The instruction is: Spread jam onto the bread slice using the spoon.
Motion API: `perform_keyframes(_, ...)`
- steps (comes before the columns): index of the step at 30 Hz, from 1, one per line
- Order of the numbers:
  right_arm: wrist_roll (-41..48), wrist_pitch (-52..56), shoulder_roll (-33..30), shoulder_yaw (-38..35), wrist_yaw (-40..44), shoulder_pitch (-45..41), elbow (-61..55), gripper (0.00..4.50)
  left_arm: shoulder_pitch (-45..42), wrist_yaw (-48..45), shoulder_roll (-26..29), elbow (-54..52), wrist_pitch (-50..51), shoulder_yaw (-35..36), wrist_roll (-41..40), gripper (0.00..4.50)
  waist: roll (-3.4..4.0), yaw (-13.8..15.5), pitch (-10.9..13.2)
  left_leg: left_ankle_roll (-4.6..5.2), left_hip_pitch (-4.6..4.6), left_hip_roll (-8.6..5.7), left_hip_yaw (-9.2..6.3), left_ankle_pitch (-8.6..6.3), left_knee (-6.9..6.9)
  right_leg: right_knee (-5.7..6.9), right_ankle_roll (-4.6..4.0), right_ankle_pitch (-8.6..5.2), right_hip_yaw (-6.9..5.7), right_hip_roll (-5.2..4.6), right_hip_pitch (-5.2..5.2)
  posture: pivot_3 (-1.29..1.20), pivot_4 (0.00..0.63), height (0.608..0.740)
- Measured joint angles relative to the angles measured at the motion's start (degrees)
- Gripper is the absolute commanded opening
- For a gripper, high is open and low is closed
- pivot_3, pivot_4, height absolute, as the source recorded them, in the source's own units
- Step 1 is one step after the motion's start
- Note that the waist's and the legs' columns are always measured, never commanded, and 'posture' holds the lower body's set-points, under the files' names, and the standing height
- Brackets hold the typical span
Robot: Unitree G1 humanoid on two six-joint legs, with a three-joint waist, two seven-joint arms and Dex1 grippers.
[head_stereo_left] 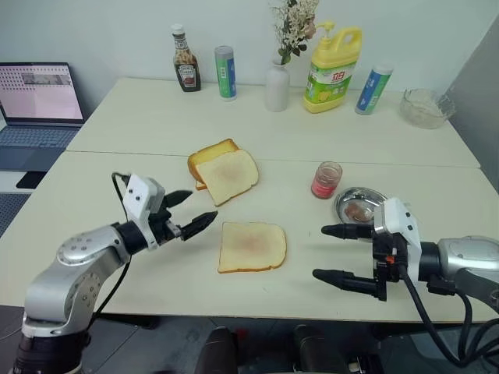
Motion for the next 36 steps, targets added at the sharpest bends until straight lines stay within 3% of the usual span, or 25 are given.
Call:
perform_keyframes(4, -4.09, -3.87, 1.72, -1.33, -0.23, 3.49, -0.42, 4.5, -4.45, -7.47, 3.81, -2.42, -1.7, -5.92, 0.39, 4.47, 0.0, 0.19, 0.0, 0.0, -0.03, -0.01, -0.02, 0.0, -0.04, -0.01, -0.01, 0.0, -0.03, 0.01, -0.01, 0.0, 0.15, 0.74)
perform_keyframes(9, -6.79, -4.59, 3.25, -9.28, -3.59, 11.28, -1.12, 4.5, -13.51, -14.85, 6.12, -3.5, -0.3, -11.04, -1.99, 4.47, 0.0, 0.51, 0.0, 0.0, -0.03, 0.0, -0.02, 0.0, -0.02, 0.0, 0.04, -0.02, -0.03, 0.04, -0.01, 0.0, 0.15, 0.74)
perform_keyframes(12, -6.08, -4.41, 7.54, -16.45, -7.34, 15.19, -1.15, 4.5, -16.81, -21.01, 9.06, -3.37, -0.76, -15.31, -0.9, 4.47, 0.06, 0.4, -0.03, 0.0, 0.01, 0.01, 0.01, 0.0, -0.04, 0.01, 0.07, -0.04, 0.02, 0.07, 0.0, 0.0, 0.15, 0.74)
perform_keyframes(18, -3.42, -2.68, 17.47, -25.08, -19.23, 18.76, -1.1, 4.5, -24.96, -25.8, 6.93, -0.65, -3.4, -20.32, 1.57, 4.47, 0.07, 0.31, -0.03, 0.01, 0.01, 0.04, -0.02, 0.01, -0.02, 0.04, 0.11, -0.06, 0.02, 0.12, 0.02, 0.0, 0.15, 0.74)
perform_keyframes(26, 3.23, 1.53, 30.6, -26.3, -38.14, 15.08, 8.43, 4.5, -28.41, -26.84, 3.1, 1.92, -4.79, -24.03, 4.68, 4.47, 0.25, -0.36, 0.0, 0.03, 0.02, 0.04, 0.03, 0.02, -0.02, 0.05, 0.0, 0.0, 0.1, 0.14, 0.0, 0.0, 0.15, 0.74)
perform_keyframes(31, 5.46, 1.22, 31.62, -26.3, -40.13, 9.93, 15.6, 4.5, -28.39, -26.05, 1.29, 2.78, -5.56, -24.9, 6.92, 4.47, 0.35, -0.39, -0.02, 0.04, 0.01, 0.05, 0.03, 0.02, -0.04, 0.05, 0.0, 0.0, 0.1, 0.16, -0.02, 0.0, 0.15, 0.74)
perform_keyframes(36, 6.8, 0.87, 30.38, -26.84, -36.46, 5.18, 27.72, 4.5, -28.19, -25.03, 0.27, 2.69, -5.1, -25.24, 7.36, 4.47, 0.38, -0.37, -0.03, 0.05, 0.0, 0.04, 0.04, 0.03, -0.04, 0.04, -0.04, 0.02, 0.1, 0.15, -0.02, 0.0, 0.15, 0.74)
